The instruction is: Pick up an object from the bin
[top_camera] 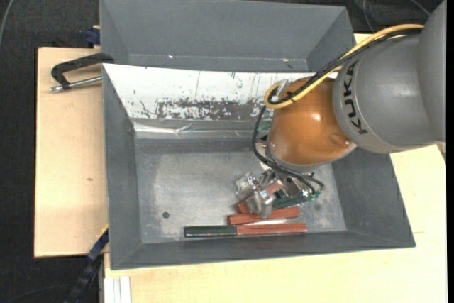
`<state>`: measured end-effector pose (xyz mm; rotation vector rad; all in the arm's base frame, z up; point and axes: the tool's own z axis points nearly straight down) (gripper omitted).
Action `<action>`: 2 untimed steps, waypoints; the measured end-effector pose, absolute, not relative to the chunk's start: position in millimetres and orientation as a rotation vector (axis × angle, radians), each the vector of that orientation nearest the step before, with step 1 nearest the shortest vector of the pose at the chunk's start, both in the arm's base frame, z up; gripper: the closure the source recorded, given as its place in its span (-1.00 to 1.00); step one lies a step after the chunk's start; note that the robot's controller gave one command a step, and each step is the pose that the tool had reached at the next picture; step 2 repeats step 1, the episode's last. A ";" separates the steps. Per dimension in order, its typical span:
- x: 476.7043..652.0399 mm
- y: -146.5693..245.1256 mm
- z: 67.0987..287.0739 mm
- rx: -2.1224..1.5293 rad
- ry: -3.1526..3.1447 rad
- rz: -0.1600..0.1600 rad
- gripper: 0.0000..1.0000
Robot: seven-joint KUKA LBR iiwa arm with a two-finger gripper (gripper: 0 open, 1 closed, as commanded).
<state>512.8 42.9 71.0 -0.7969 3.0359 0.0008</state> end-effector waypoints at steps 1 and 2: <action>521.7 36.5 228.5 -0.914 2.990 -0.004 1.00; 521.7 36.5 228.5 -0.914 2.990 -0.004 1.00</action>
Offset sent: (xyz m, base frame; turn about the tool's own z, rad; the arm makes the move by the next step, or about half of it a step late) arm 0.0059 -0.0072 0.1519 -0.0816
